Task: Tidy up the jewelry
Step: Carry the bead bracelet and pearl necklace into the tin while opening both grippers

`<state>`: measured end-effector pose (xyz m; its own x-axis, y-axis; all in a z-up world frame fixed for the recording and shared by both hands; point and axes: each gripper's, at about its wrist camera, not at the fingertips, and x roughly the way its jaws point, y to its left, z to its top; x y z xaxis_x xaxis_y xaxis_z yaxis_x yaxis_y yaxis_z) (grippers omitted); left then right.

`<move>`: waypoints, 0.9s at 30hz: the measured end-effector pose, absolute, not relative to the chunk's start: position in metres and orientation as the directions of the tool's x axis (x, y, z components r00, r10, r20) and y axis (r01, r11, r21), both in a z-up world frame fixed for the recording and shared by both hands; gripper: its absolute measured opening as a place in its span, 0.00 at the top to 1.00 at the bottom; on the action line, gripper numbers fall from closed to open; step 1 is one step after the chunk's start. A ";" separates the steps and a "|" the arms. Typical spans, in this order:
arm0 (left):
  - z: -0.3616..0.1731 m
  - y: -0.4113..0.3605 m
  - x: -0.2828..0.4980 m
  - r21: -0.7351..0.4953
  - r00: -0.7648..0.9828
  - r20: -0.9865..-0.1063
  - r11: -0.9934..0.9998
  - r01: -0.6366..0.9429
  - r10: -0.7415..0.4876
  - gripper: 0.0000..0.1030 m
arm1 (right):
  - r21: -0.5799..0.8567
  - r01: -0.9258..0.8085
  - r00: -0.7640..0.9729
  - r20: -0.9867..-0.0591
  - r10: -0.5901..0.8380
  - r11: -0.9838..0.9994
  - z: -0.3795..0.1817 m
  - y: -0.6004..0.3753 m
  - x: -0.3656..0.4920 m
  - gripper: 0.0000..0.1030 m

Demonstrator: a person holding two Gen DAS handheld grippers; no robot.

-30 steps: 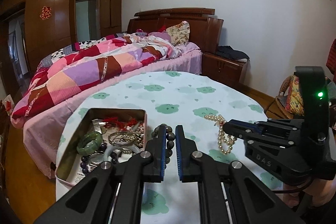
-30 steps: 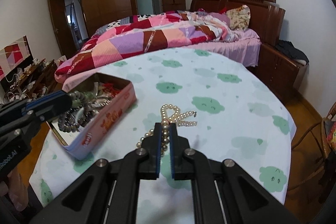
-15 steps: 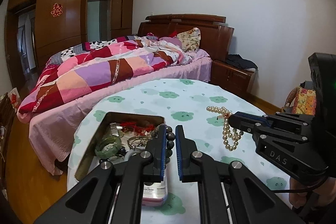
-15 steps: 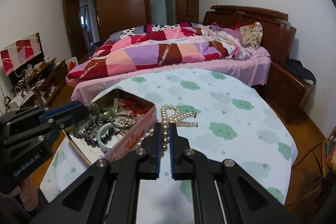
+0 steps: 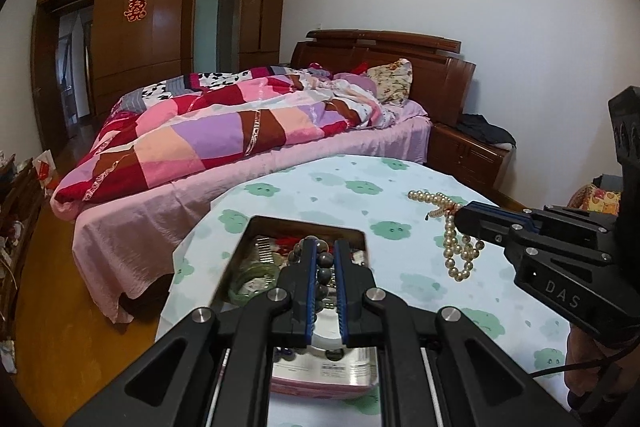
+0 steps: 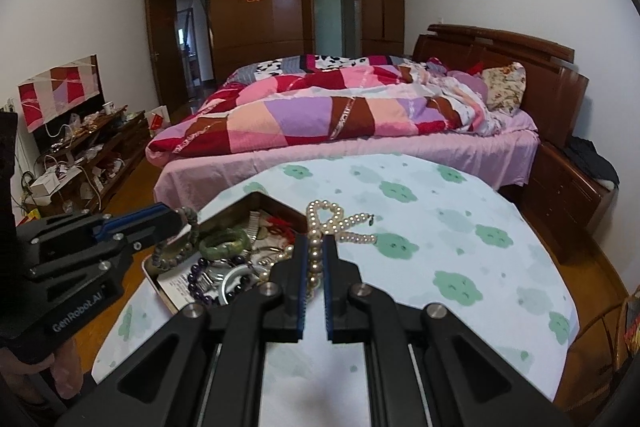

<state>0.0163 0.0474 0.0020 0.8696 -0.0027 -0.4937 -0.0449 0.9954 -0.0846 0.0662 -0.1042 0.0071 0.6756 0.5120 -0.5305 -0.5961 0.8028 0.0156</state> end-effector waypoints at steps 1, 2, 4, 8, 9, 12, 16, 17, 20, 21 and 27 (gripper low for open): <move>0.002 0.049 0.017 -0.083 0.869 -0.495 0.995 -0.048 0.001 0.92 | 0.012 -0.600 0.675 -0.530 0.514 0.800 0.008 -0.102 0.066 0.93; 0.001 0.052 0.018 -0.082 0.868 -0.496 0.995 -0.053 0.006 0.92 | 0.010 -0.605 0.672 -0.530 0.517 0.796 0.009 -0.098 0.065 0.93; 0.001 0.057 0.019 -0.085 0.868 -0.496 0.995 -0.060 0.010 0.92 | 0.003 -0.616 0.667 -0.530 0.524 0.788 0.010 -0.091 0.065 0.93; -0.001 0.066 0.023 -0.083 0.864 -0.503 0.993 -0.079 0.027 0.92 | -0.008 -0.633 0.659 -0.529 0.534 0.774 0.012 -0.078 0.066 0.93; -0.002 0.068 0.024 -0.081 0.863 -0.505 0.993 -0.082 0.030 0.92 | -0.008 -0.638 0.656 -0.530 0.538 0.770 0.012 -0.075 0.066 0.93; -0.005 0.072 0.029 -0.079 0.857 -0.515 0.993 -0.092 0.038 0.92 | -0.011 -0.647 0.649 -0.532 0.544 0.762 0.012 -0.065 0.068 0.93; -0.011 0.075 0.037 -0.078 0.845 -0.532 0.992 -0.102 0.045 0.92 | -0.016 -0.656 0.643 -0.536 0.548 0.754 0.010 -0.054 0.071 0.93; -0.013 0.076 0.039 -0.078 0.843 -0.535 0.992 -0.103 0.046 0.92 | -0.016 -0.657 0.641 -0.537 0.548 0.754 0.009 -0.051 0.072 0.93; -0.016 0.078 0.044 -0.073 0.837 -0.545 0.992 -0.107 0.050 0.92 | -0.017 -0.659 0.636 -0.546 0.545 0.752 0.004 -0.045 0.076 0.93; -0.017 0.078 0.044 -0.073 0.836 -0.547 0.992 -0.108 0.050 0.92 | -0.016 -0.659 0.633 -0.550 0.544 0.752 0.002 -0.043 0.077 0.93; -0.026 0.082 0.055 -0.064 0.820 -0.571 0.992 -0.108 0.052 0.92 | -0.010 -0.656 0.621 -0.576 0.532 0.755 -0.009 -0.036 0.087 0.93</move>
<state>0.0546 0.0816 -0.0257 0.8196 0.0523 -0.5705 -0.1077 0.9921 -0.0638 0.0870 -0.0364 -0.0088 0.6211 0.5316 -0.5759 -0.6556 0.7550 -0.0101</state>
